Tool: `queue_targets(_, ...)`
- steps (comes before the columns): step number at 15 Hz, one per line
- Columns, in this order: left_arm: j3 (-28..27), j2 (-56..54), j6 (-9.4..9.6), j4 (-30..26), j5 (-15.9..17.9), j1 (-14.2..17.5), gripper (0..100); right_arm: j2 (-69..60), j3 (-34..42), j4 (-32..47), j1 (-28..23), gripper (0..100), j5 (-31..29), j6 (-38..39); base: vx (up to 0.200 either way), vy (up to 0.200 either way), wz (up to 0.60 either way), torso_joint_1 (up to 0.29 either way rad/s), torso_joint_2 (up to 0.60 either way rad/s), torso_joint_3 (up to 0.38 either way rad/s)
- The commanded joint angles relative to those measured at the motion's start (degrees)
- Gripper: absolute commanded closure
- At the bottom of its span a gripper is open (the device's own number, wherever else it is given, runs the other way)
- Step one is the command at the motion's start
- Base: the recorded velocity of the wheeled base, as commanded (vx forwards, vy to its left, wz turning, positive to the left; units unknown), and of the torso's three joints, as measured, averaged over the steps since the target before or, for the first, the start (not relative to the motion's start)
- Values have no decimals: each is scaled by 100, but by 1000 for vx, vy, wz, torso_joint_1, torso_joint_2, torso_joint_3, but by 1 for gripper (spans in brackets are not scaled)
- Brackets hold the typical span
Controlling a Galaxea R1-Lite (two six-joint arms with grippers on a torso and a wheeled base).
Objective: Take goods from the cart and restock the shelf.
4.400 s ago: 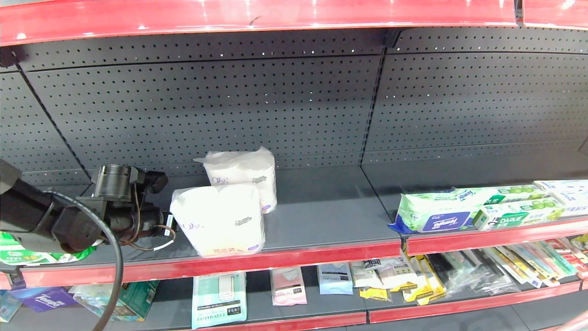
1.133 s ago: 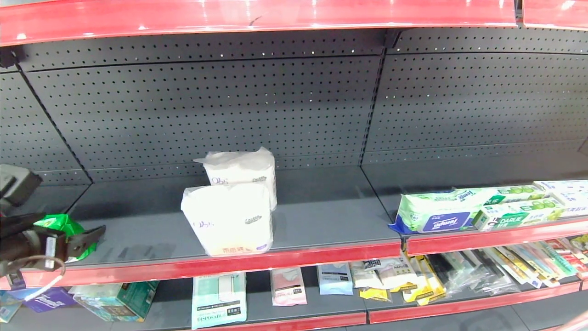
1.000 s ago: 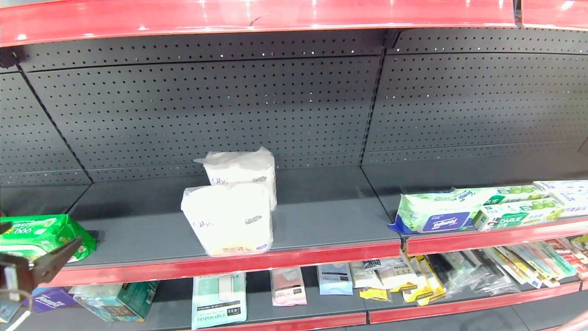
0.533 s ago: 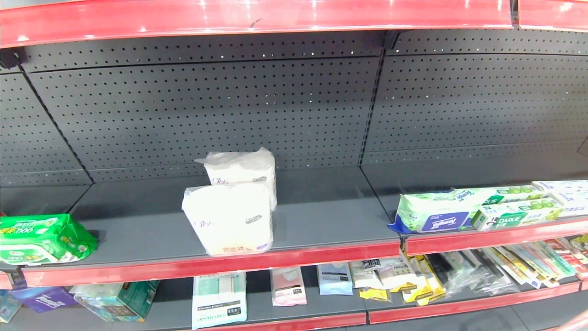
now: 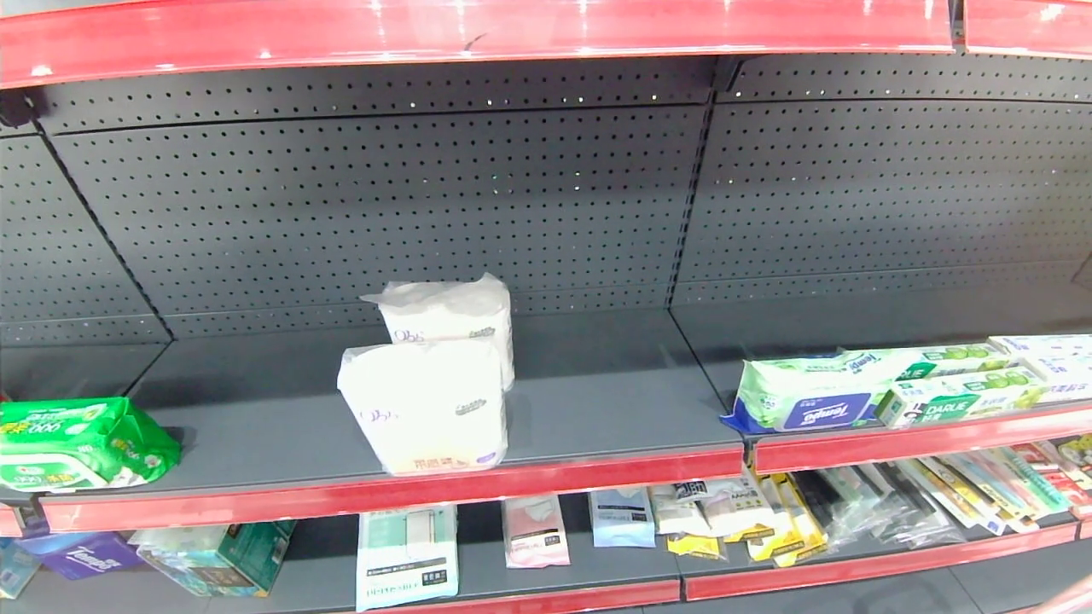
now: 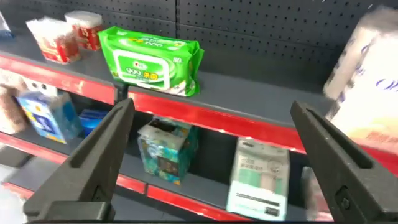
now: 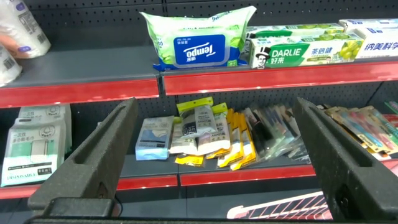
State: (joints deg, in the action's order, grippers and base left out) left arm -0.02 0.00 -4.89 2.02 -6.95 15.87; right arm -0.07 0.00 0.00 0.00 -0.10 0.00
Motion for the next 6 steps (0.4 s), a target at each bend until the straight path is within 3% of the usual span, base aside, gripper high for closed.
queue_targets(1, 2, 0, -65, 0, 27, 4, 0, 7, 0, 0, 0, 0, 1, 9, 0, 0, 0, 0, 0, 0)
queue_targets(3, 2, 0, -21, 0, 124, 4, 0, 7, 0, 0, 0, 0, 1, 0, 0, 0, 0, 0, 0, 0)
queue_targets(6, 2, 0, 252, -53, 291, 4, 0, 7, 0, 0, 0, 0, 1, -9, 0, 0, 0, 0, 0, 0)
